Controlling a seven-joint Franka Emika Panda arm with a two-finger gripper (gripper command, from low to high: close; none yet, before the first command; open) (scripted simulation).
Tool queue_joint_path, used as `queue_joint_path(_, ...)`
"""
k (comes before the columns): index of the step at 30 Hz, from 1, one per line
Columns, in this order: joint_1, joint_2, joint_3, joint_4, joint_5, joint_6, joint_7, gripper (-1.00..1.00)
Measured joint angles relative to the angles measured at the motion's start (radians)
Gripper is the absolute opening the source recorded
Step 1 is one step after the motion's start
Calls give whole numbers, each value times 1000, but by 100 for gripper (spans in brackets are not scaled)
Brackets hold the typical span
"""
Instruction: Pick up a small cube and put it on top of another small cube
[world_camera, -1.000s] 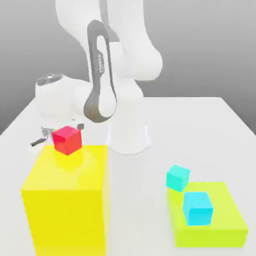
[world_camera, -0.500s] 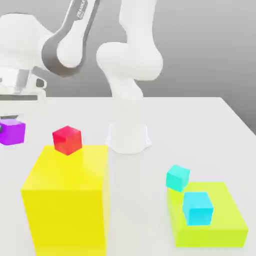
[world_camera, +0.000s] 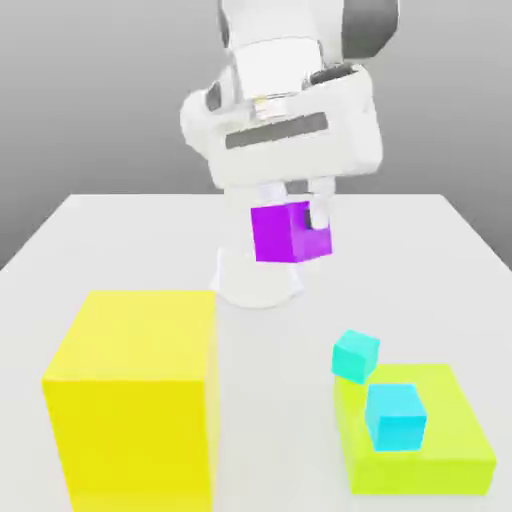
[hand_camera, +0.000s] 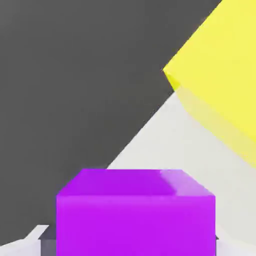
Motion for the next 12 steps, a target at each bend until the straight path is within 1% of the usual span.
queue_joint_path(2,35,37,77,-48,-9,-19,72,-100)
queue_joint_path(3,40,62,102,-65,-14,-7,94,-100)
queue_joint_path(8,23,223,154,-107,-40,167,135,-100)
queue_joint_path(9,19,256,161,-113,-44,205,139,100)
queue_joint_path(12,19,256,161,-113,-44,205,139,100)
